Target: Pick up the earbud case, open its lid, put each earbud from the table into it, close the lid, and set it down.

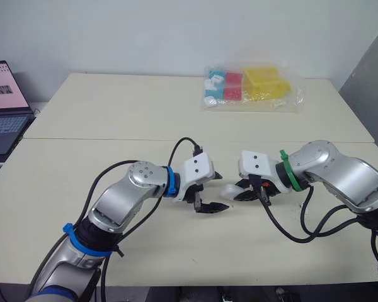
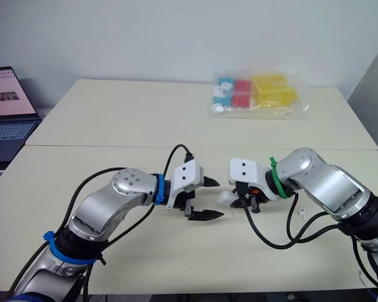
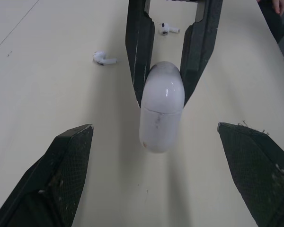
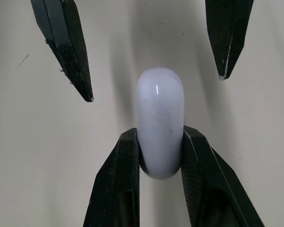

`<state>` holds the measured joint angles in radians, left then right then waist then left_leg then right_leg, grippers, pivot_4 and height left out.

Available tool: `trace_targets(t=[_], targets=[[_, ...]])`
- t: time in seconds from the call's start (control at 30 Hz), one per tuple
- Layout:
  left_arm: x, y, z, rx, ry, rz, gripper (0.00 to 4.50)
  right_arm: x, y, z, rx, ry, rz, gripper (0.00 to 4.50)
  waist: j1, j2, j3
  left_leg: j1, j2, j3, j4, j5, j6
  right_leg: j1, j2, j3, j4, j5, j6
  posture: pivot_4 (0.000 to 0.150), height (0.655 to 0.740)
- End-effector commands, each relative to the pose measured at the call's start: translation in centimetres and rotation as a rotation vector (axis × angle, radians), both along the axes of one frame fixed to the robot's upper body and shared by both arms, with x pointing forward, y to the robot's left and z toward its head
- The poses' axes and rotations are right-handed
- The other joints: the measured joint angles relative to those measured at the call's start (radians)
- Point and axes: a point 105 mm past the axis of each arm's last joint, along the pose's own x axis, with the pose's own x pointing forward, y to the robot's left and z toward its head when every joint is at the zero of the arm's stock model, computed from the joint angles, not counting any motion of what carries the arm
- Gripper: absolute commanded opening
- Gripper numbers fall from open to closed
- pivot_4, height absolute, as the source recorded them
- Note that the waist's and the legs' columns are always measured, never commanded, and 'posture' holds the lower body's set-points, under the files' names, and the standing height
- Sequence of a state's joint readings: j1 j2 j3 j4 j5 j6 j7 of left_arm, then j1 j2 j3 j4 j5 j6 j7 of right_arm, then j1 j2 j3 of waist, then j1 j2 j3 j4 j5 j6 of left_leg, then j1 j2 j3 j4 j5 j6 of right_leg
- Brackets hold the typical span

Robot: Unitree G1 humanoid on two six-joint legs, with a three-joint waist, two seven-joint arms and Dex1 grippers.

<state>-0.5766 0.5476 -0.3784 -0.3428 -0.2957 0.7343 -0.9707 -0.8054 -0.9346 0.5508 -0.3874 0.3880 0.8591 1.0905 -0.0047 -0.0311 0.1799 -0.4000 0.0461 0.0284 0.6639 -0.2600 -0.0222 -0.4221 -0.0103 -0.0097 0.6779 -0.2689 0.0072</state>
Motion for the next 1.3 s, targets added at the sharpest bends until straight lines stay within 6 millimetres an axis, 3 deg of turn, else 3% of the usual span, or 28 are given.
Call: trace_targets(t=[0.03, 0.23, 0.27, 0.37, 0.53, 0.67, 0.97, 1.23, 1.3], targets=[[0.0, -0.5, 0.4, 0.001, -0.029, -0.015, 4.37, 0.2, 0.3, 1.4, 0.022, -0.054, 0.014, 0.76, 0.0, 0.0, 0.0, 0.0, 0.0, 0.0, 0.0, 0.0, 0.0, 0.0, 0.0, 0.0, 0.0, 0.0, 0.0, 0.15, 0.7378], [0.0, -0.5, 0.0, 0.026, -0.033, -0.027, 4.37, 0.1, 0.5, 1.4, 0.031, -0.052, 0.018, 0.76, 0.0, 0.0, 0.0, 0.0, 0.0, 0.0, 0.0, 0.0, 0.0, 0.0, 0.0, 0.0, 0.0, 0.0, -0.001, 0.15, 0.7378], [0.0, -0.5, 0.0, 0.025, -0.031, -0.027, 4.19, 0.1, 0.6, 1.4, 0.037, -0.049, 0.016, 0.76, 0.0, 0.0, 0.0, 0.0, 0.0, 0.0, 0.0, 0.0, 0.0, 0.0, 0.0, 0.0, 0.001, 0.0, -0.001, 0.15, 0.7378], [0.1, -0.6, 0.1, 0.016, -0.035, -0.024, 3.52, 0.0, 0.8, 1.4, 0.04, -0.048, 0.019, 0.76, 0.0, 0.0, 0.0, 0.0, 0.0, 0.0, 0.0, 0.0, 0.0, 0.0, 0.0, 0.0, 0.001, 0.0, -0.001, 0.15, 0.7378], [0.0, -0.9, 0.3, -0.001, -0.026, -0.023, 1.78, -0.1, 1.0, 1.4, 0.049, -0.039, 0.017, 0.76, 0.0, 0.0, 0.0, 0.0, 0.0, 0.0, 0.0, 0.0, 0.0, 0.0, 0.0, 0.0, 0.001, 0.001, -0.001, 0.15, 0.7378], [-0.1, -0.9, 0.2, -0.002, -0.025, -0.023, 0.79, -0.1, 0.9, 1.3, 0.041, -0.045, 0.02, 0.76, 0.0, 0.0, 0.0, 0.0, 0.0, 0.0, 0.0, 0.0, 0.0, 0.0, 0.0, 0.0, 0.001, 0.001, -0.001, 0.15, 0.7378], [-0.3, -0.8, -0.2, 0.004, -0.017, -0.019, 0.79, -0.7, 0.8, 1.3, 0.037, -0.027, 0.055, 0.76, 0.0, 0.0, 0.0, 0.0, 0.0, 0.0, 0.001, 0.0, 0.0, 0.0, 0.0, 0.0, 0.001, 0.002, -0.003, 0.15, 0.7378], [-0.2, -0.5, -0.6, 0.013, -0.009, -0.013, 0.79, -0.3, -0.5, 1.1, -0.018, -0.072, 0.052, 3.58, 0.0, 0.0, 0.0, 0.001, 0.0, 0.0, 0.001, 0.0, 0.0, 0.0, 0.0, 0.0, 0.001, 0.003, -0.005, 0.15, 0.7378], [-0.3, -0.4, -0.9, 0.013, 0.002, -0.01, 0.79, -0.2, -1.3, 1.3, -0.043, -0.086, 0.047, 3.94, 0.0, 0.0, 0.0, 0.001, 0.0, 0.0, 0.001, 0.0, 0.0, 0.0, 0.0, 0.0, 0.002, 0.003, -0.005, 0.15, 0.7378]])
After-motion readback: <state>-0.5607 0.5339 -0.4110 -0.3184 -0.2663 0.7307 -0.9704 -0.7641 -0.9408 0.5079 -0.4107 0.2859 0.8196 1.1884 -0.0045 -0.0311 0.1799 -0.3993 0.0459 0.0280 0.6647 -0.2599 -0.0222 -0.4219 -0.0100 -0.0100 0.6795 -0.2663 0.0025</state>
